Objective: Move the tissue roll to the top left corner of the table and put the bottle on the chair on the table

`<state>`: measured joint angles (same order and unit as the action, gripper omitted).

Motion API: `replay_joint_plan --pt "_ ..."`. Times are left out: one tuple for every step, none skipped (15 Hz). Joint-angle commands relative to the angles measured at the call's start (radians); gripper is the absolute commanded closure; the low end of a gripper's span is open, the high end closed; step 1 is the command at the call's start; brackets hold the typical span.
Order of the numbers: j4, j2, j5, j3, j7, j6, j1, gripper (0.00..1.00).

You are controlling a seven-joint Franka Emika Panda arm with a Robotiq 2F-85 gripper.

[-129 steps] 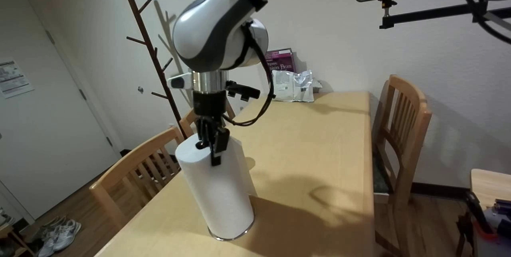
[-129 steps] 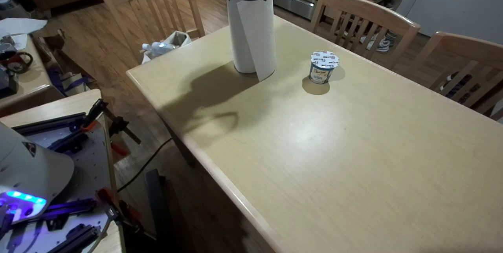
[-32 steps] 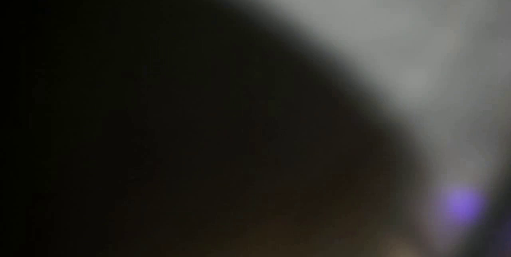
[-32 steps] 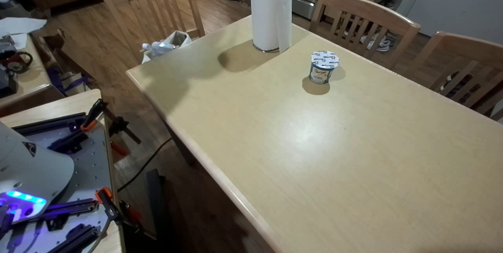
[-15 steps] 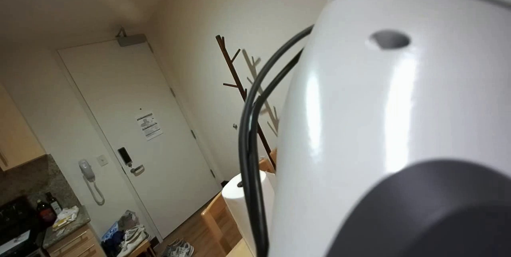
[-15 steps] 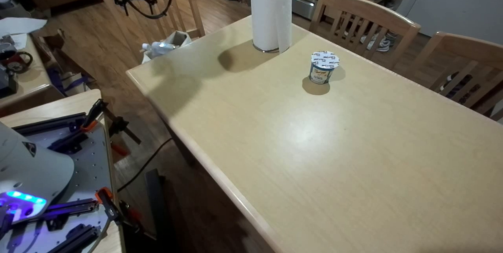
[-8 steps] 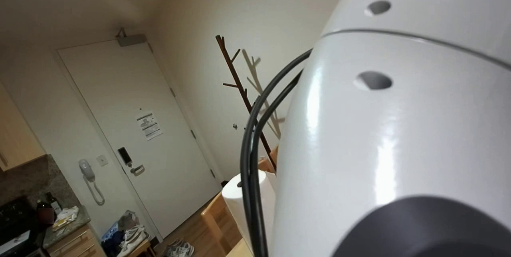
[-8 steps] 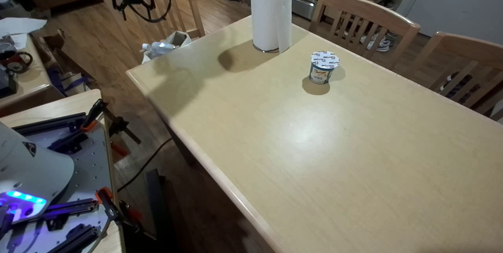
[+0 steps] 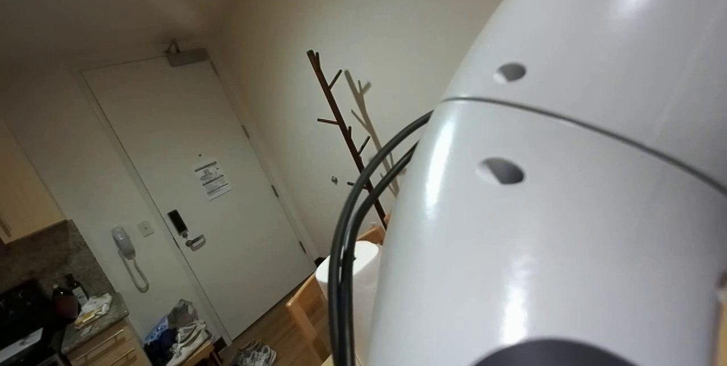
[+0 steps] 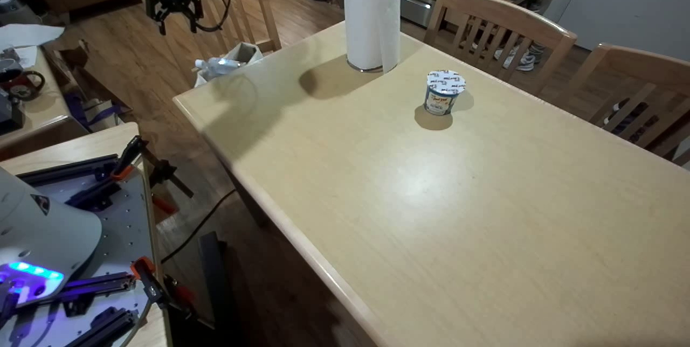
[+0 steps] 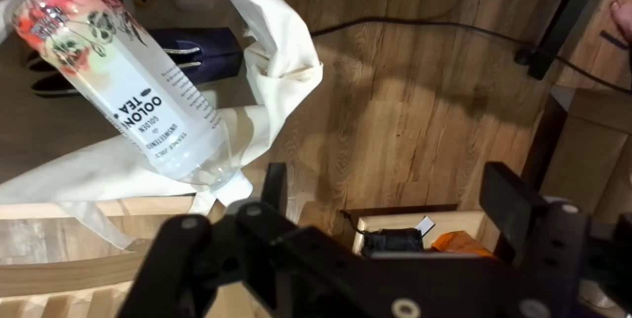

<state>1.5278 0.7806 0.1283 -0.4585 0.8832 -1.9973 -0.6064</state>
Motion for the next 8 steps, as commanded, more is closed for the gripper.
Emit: replay_joint_plan --pt "-0.015 0.01 0.0 0.001 0.015 0.013 -0.002 0.0" --pt "-0.02 0.014 -0.001 0.001 0.022 0.015 -0.002 0.0" --pt "-0.012 0.022 -0.001 -0.015 0.079 -0.027 0.012 0.0" --pt "-0.007 0.029 0.027 -0.014 0.133 -0.068 0.012 0.0" --pt "-0.007 0.036 0.042 -0.012 0.18 -0.1 0.01 0.0" --pt "-0.017 0.045 0.063 -0.003 0.217 -0.122 0.002 0.0" --pt "-0.02 0.054 0.078 -0.001 0.256 -0.153 0.0 0.0" --pt "-0.022 0.063 0.087 -0.003 0.296 -0.162 0.001 0.0"
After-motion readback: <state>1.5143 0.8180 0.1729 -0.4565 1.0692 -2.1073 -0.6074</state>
